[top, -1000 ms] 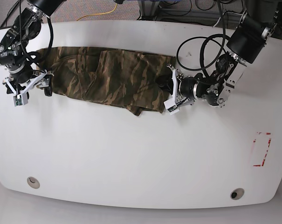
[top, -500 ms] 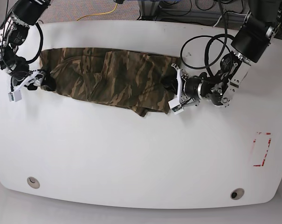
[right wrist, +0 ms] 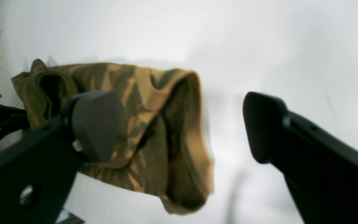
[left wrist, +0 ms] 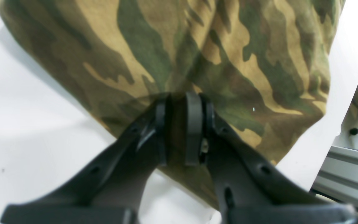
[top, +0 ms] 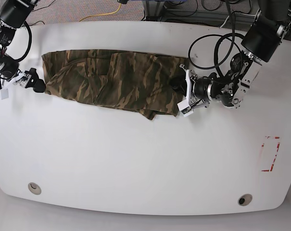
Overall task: Layout the t-shirt on the table in an organized manner, then fold the t-shirt properly
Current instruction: 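Grasp both ends of the camouflage strip with the left and right grippers, then fold the strip end with the right gripper toward the left gripper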
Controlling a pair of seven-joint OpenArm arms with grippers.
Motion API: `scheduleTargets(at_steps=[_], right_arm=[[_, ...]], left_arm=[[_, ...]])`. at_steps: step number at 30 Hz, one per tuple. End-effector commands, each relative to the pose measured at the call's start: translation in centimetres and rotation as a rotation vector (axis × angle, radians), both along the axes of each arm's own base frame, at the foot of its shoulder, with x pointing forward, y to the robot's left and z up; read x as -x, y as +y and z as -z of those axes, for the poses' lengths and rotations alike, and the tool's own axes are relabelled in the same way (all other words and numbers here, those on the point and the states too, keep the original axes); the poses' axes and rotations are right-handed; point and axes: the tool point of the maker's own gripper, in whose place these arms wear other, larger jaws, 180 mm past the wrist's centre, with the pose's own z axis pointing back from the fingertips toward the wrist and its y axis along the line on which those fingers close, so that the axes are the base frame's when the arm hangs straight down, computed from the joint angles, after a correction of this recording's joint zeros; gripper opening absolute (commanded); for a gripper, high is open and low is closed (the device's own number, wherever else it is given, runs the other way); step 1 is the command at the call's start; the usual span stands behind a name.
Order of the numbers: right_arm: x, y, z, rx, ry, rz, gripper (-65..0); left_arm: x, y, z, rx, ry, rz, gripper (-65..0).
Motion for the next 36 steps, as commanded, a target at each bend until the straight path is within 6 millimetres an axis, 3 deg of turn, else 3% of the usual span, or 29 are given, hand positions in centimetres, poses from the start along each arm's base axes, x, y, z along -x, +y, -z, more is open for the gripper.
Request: scheduleTargets(at_steps=[1,14,36], right_arm=[[-0.3,-1.1,-1.3,-0.004,-0.041,0.018,-4.9],[1.1,-0.5,0.1,-0.026,-0.002,0.023,-4.9],[1.5,6.2,3.6,-0.137,0.055,-0.074,-5.1]], left_arm=[[1.2,4.8,2.7,-0.231,0.049,0.002,-57.8],[1.0,4.9,2.5,-0.228,0.045,-0.006,-57.6],[1.0,4.7,2.5,-0.225,0.045,-0.005,-57.6]])
